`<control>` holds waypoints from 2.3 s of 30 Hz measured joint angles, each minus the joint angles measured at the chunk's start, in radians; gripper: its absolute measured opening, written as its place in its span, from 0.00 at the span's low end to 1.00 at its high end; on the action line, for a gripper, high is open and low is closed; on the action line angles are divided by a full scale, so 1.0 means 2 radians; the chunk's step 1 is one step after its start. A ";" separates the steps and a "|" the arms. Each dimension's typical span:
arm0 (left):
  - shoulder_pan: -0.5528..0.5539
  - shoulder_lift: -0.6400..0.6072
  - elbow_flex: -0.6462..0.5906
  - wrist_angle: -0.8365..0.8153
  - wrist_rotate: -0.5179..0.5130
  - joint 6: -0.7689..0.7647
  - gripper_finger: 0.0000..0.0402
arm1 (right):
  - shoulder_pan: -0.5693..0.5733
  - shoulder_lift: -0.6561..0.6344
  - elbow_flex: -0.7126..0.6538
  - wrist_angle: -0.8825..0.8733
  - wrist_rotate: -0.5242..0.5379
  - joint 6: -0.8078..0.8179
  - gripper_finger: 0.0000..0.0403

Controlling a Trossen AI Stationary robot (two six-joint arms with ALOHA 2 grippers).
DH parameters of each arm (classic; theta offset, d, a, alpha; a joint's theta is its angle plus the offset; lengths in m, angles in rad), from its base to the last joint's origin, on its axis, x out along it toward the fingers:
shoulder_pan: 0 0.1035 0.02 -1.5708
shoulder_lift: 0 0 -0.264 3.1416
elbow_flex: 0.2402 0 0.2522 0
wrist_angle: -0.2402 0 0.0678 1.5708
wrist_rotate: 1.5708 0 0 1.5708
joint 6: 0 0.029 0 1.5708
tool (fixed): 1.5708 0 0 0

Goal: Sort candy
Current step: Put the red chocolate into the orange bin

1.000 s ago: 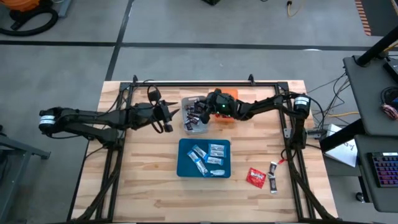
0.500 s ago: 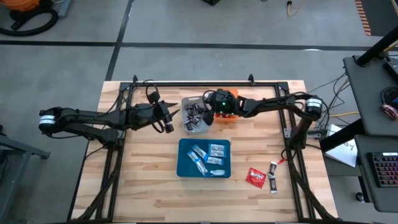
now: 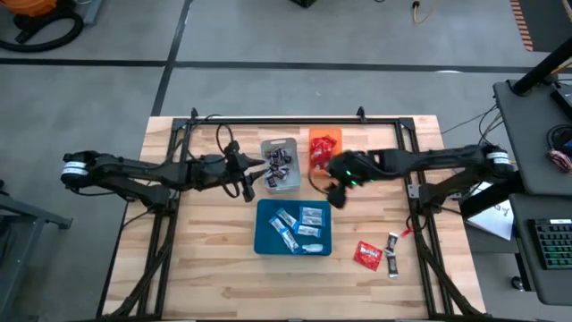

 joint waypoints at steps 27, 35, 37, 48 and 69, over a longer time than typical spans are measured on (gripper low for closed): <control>-0.082 0.019 0.000 0.059 -0.032 0.010 0.28 | 0.238 0.058 -0.048 -0.232 -0.170 0.288 0.50; -0.082 0.020 0.000 0.054 -0.032 0.009 0.28 | 0.305 0.111 -0.058 -0.170 -0.112 0.338 0.50; -0.082 0.020 0.000 0.056 -0.033 0.008 0.28 | 0.306 0.131 -0.061 -0.154 -0.092 0.339 0.50; -0.082 0.020 0.000 0.067 -0.032 0.033 0.28 | 0.288 0.214 -0.059 -0.146 -0.080 0.283 0.14; -0.082 0.019 0.042 0.074 -0.032 0.126 0.28 | 0.245 -0.054 -0.056 -0.162 0.219 0.245 0.02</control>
